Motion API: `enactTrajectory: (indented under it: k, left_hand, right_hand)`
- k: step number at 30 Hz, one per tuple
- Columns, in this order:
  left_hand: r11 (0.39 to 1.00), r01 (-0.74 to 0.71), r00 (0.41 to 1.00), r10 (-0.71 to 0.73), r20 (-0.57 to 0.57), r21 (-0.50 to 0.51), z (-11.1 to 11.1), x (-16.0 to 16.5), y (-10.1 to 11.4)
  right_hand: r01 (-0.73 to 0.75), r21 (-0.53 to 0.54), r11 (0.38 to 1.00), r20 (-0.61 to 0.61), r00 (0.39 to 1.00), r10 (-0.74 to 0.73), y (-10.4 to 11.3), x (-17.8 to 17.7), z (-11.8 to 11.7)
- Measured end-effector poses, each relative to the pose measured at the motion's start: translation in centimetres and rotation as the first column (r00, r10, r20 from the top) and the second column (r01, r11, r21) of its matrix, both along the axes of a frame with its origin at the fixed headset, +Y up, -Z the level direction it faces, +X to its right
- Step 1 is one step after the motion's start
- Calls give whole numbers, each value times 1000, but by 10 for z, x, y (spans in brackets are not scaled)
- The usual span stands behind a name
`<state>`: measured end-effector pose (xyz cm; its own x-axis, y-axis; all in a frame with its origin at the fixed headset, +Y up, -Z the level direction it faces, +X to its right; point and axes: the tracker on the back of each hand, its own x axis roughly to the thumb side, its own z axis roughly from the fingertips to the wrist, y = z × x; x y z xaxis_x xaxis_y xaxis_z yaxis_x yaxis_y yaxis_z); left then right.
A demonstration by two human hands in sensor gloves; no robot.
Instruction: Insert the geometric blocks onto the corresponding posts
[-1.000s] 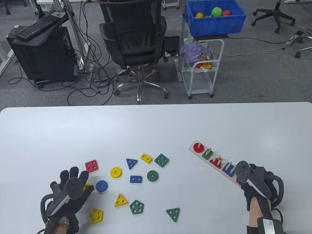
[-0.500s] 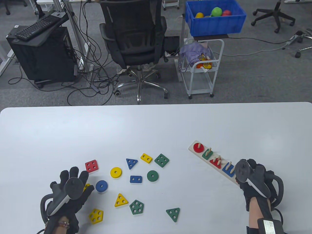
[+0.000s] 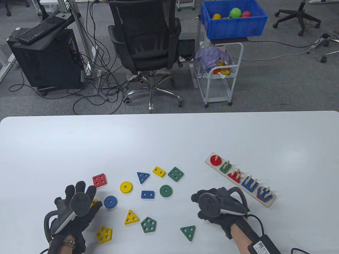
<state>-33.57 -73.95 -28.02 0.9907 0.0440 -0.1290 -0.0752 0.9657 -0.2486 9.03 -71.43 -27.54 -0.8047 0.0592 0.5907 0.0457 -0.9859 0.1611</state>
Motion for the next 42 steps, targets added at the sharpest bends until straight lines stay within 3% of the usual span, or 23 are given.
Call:
enactTrajectory:
  k: [4,10,12,28,32,38,42]
  left_hand:
    - [1000,1,1000,-1,1,-1,0,0,0]
    - [1000,8,1000,-8,-3,-6,0,0,-1]
    - [1000,8,1000,-8,-5,-4,0,0,0]
    - [1000,12,1000,-13,-2,-5,0,1,-1]
    - [1000,10,1000,-10,-5,-4,0,0,-1]
    - [1000,5,1000,-5,-7,-1,0,0,0]
    - [1000,9,1000,-9,-3,-5,0,0,-1]
  right_hand:
    - [-152,-16,988,-140,979,148,-18,-34,19]
    - [-333,16,943,-151,931,332,-37,-53,33]
    - [-345,63,936,-143,925,351,-38,-56,36]
    - [-249,127,960,-145,953,266,-40,-56,34]
    - [-210,135,968,-117,967,226,-32,-49,29]
    - [-113,229,967,84,992,96,10,-11,2]
    - [-113,220,969,202,977,68,28,19,-20]
